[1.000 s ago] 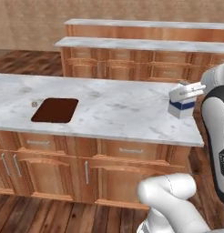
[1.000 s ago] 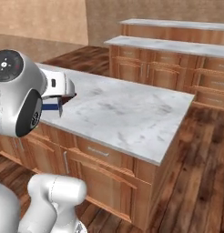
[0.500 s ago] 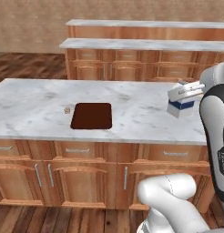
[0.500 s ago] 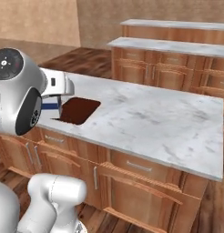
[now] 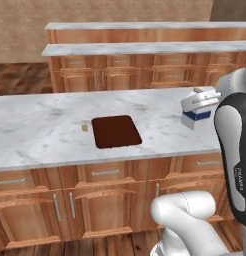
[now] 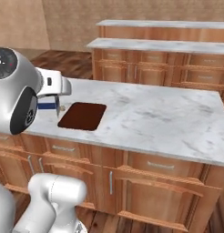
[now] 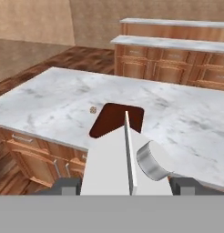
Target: Take out the milk from the fridge and place it on the tray on the counter. Then take the sugar cube near the tray and place it in the tray.
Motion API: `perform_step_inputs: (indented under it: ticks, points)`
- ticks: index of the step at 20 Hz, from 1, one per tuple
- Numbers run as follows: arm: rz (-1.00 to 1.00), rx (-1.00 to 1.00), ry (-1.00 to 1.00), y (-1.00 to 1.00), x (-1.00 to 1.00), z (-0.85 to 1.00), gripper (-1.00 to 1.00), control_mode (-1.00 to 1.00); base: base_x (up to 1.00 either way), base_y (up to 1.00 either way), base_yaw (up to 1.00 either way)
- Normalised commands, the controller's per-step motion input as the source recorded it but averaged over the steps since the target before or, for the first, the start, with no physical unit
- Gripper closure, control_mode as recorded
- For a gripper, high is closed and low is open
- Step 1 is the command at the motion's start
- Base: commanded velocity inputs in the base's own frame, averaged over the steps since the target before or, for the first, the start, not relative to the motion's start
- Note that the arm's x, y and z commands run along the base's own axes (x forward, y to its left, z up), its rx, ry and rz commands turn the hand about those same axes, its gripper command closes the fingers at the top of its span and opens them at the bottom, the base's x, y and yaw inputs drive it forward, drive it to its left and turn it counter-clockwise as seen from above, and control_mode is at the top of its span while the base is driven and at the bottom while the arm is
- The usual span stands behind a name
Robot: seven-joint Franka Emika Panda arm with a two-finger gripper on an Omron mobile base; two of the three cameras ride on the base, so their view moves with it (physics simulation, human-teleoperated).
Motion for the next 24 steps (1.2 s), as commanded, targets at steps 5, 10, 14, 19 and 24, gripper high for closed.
perform_step_inputs:
  ticks: [5,10,14,19,24]
  points:
    - [0.0,0.0,0.0,0.0,0.0,0.0,1.0,1.0,0.18,0.01,-0.2]
    - [0.0,0.0,0.0,0.0,0.0,0.0,1.0,1.0,0.54,0.4,-0.17]
    - [0.0,0.0,0.0,0.0,0.0,0.0,1.0,1.0,0.43,1.0,-0.23]
    - [0.0,0.0,0.0,0.0,0.0,0.0,1.0,1.0,0.34,0.45,-0.14]
    - [0.0,0.0,0.0,0.0,0.0,0.0,1.0,1.0,0.06,-0.21,0.0]
